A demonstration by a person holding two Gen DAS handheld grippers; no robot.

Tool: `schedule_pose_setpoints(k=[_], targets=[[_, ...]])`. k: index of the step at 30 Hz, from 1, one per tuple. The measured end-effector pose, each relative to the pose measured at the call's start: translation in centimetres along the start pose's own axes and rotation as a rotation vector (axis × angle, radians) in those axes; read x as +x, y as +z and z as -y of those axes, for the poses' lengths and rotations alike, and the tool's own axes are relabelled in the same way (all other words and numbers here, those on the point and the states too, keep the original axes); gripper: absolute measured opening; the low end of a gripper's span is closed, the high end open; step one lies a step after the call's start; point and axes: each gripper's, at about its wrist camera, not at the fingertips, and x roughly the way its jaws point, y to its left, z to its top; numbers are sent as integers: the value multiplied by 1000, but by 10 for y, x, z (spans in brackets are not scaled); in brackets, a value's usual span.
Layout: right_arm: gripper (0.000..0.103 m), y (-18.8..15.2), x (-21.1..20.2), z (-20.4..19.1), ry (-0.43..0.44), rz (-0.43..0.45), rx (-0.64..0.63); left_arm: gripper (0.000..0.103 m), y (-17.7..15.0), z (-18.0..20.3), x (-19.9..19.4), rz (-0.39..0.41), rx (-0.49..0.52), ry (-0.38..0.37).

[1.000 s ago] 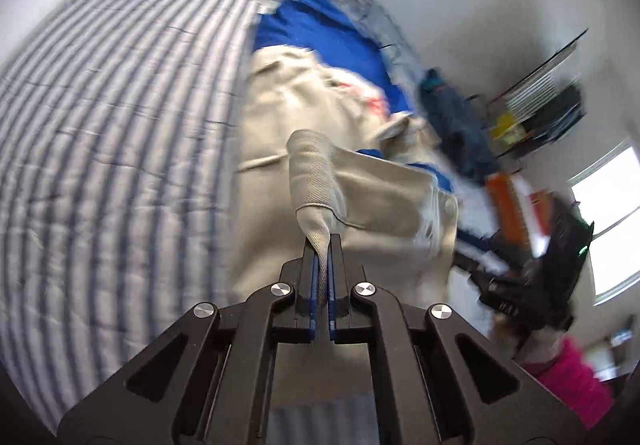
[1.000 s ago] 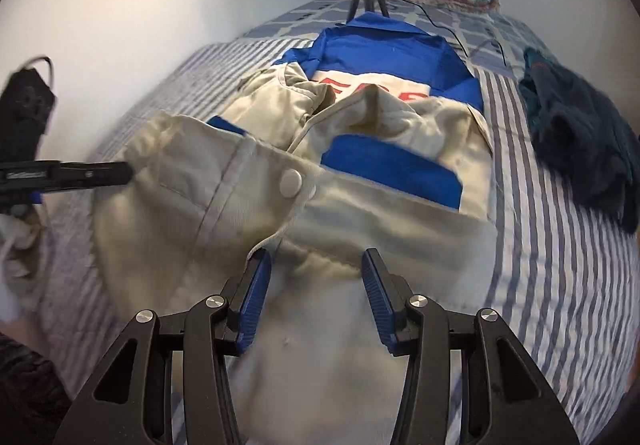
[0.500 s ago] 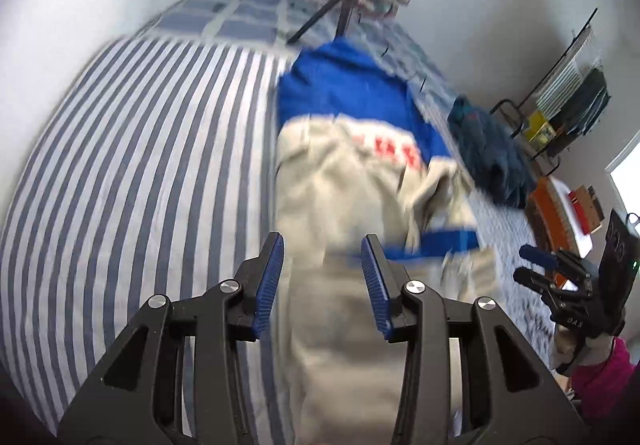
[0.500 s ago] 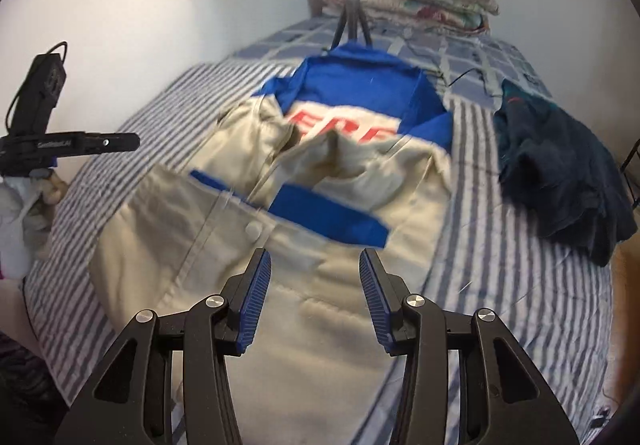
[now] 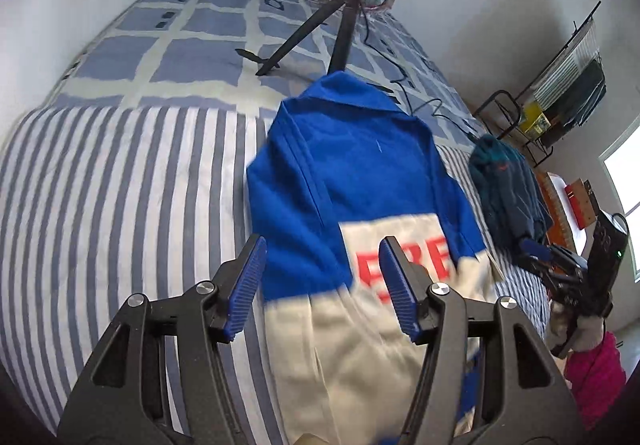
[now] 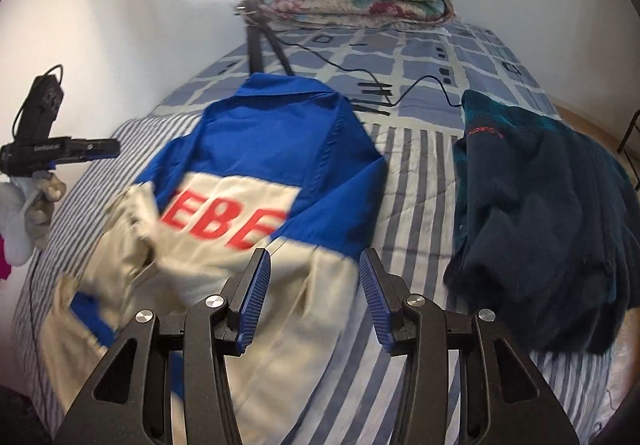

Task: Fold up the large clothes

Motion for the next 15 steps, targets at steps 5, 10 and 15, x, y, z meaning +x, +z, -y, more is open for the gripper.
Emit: schedule_pose_setpoints(k=[5, 10, 15], targets=[[45, 33, 37, 30, 27, 1, 65, 60, 28, -16, 35, -20, -31, 9], [45, 55, 72, 45, 33, -5, 78, 60, 50, -26, 70, -36, -26, 45], [45, 69, 108, 54, 39, -22, 96, 60, 61, -25, 106, -71, 7, 57]])
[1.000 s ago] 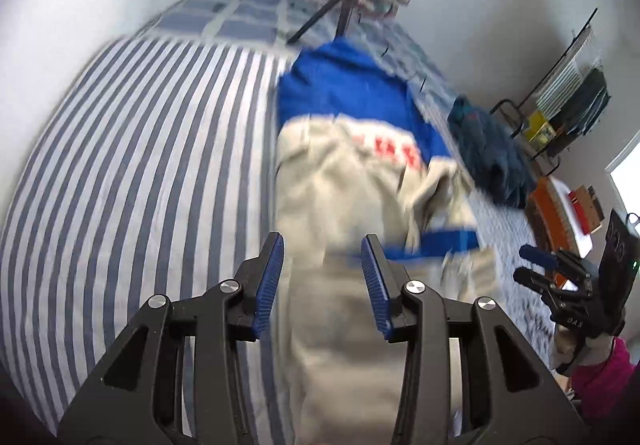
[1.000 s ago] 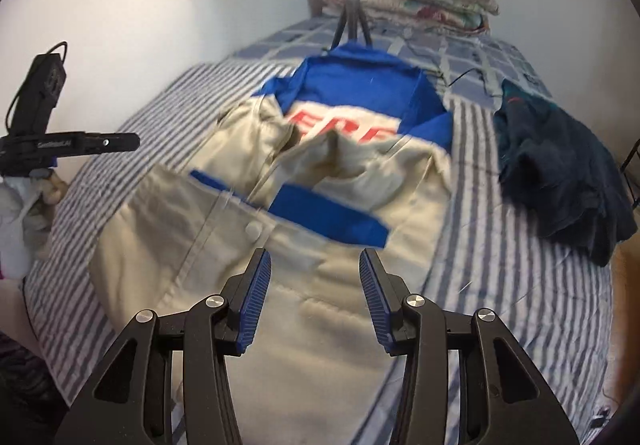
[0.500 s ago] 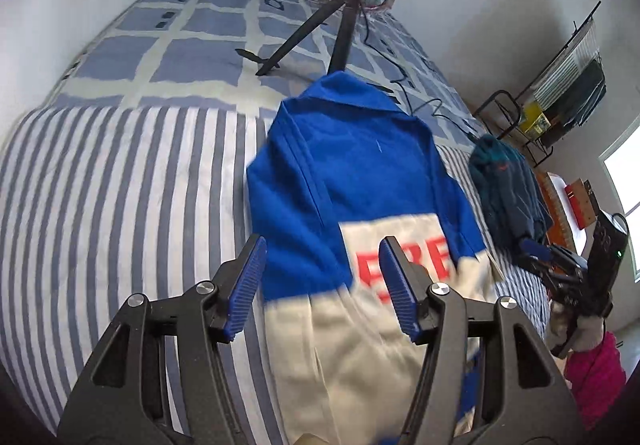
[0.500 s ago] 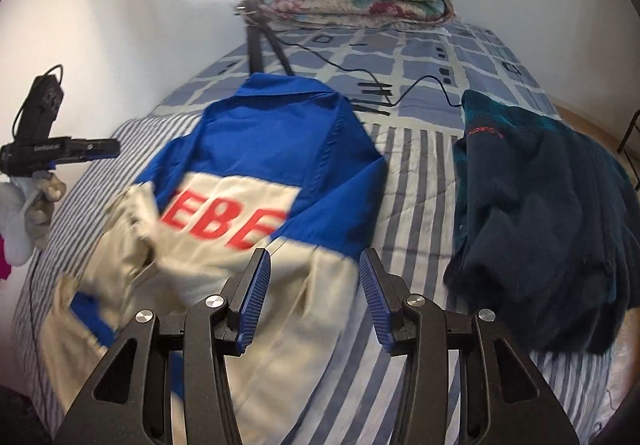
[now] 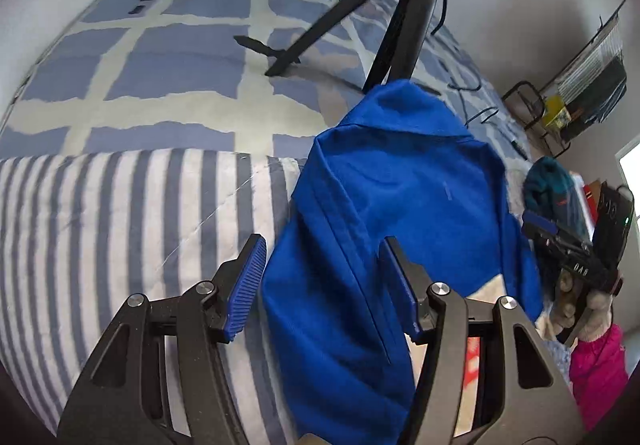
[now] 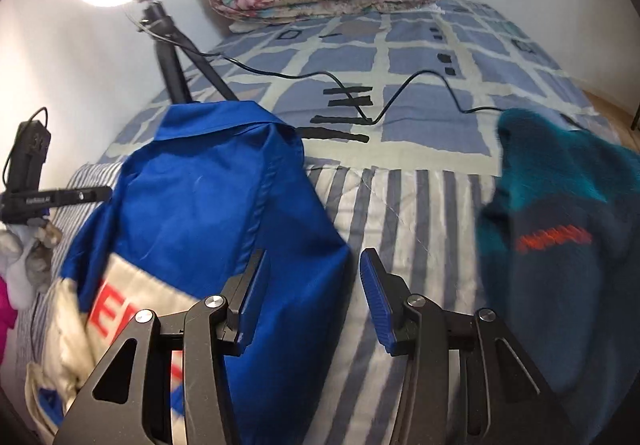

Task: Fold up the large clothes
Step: 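Grasp the blue collar with both grippers and fold it over the bundle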

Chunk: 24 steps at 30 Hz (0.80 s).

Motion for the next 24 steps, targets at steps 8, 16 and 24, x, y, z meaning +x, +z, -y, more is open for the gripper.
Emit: schedule_pose_setpoints(k=[8, 16, 24], targets=[[45, 2, 35, -13, -20, -26, -52, 28, -3, 30, 30, -13, 152, 79], [3, 1, 20, -26, -27, 11, -107, 5, -10, 47, 14, 50, 213, 98], [2, 3, -35, -40, -24, 124, -103, 4, -22, 76, -44, 157, 249, 45]])
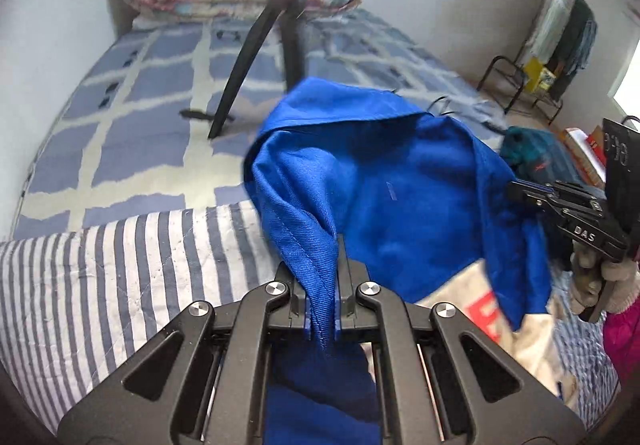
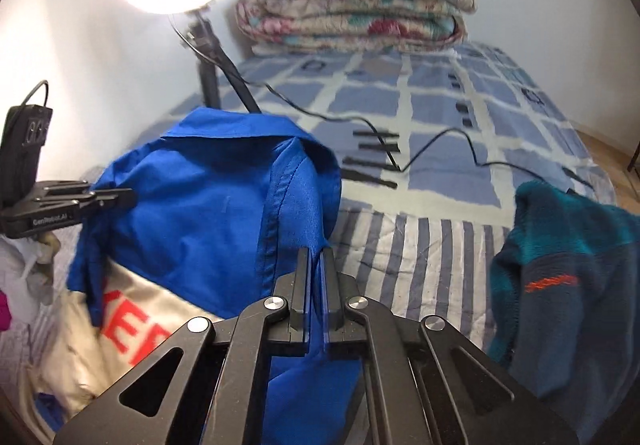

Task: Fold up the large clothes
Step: 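Grasp the blue collar with both grippers and fold it over the bundle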

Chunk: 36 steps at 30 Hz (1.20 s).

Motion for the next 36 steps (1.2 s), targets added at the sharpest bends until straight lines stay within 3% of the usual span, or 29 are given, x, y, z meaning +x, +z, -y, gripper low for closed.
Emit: schedule_pose_setpoints(k=[9, 13, 19, 27, 36], targets=[[2, -4, -93, -11, 36, 111, 3, 4, -14, 39, -104, 107, 10, -74], [2, -23, -149, -29, 50, 158, -5, 4, -40, 65, -156, 136, 45, -92], [2, -71, -213, -67, 62, 151, -58, 4, -97, 94, -213, 128, 67, -112], [2, -143, -248, -91, 54, 100, -18, 4, -170, 118, -248, 108, 83, -101], [2, -198, -258, -97, 11, 40, -2, 4, -221, 137, -259, 84, 119, -63]])
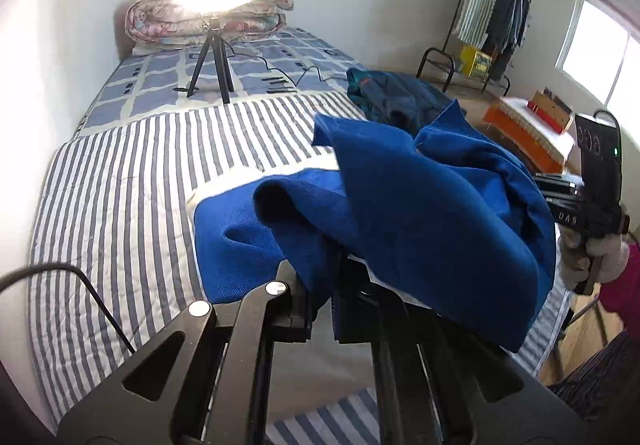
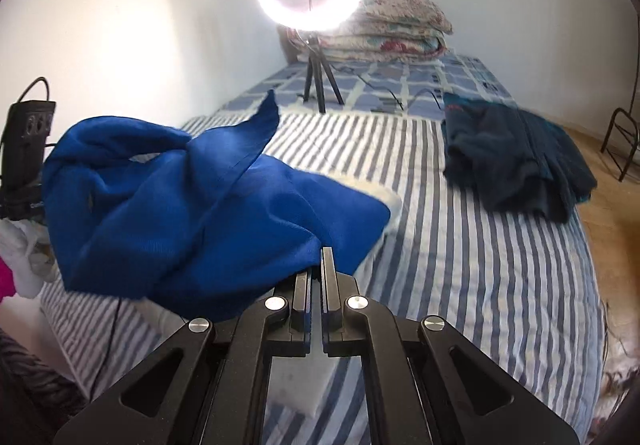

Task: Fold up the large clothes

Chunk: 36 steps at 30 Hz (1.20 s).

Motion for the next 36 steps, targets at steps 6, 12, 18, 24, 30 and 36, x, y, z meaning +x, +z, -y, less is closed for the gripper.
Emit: schedule_pose_setpoints(k=[6, 12, 18, 24, 30, 36], targets=[[2, -28, -5, -6, 2, -36, 19, 4, -30, 21, -10, -10, 78, 40], [2, -65, -10, -15, 29, -135, -2, 9, -86, 45, -24, -75, 240, 89], [2, -73, -30, -16, 12, -226, -58, 18, -112, 31, -49, -148, 239, 49], [2, -22, -40, -27, 8, -79, -82, 18, -56, 10, -64, -42, 82, 26], [2, 32, 26, -45, 23, -65, -112, 19, 9, -23, -19, -33, -34, 69], [2, 33, 101, -32, -12, -168, -74, 19, 7, -48, 71, -124, -3, 177]])
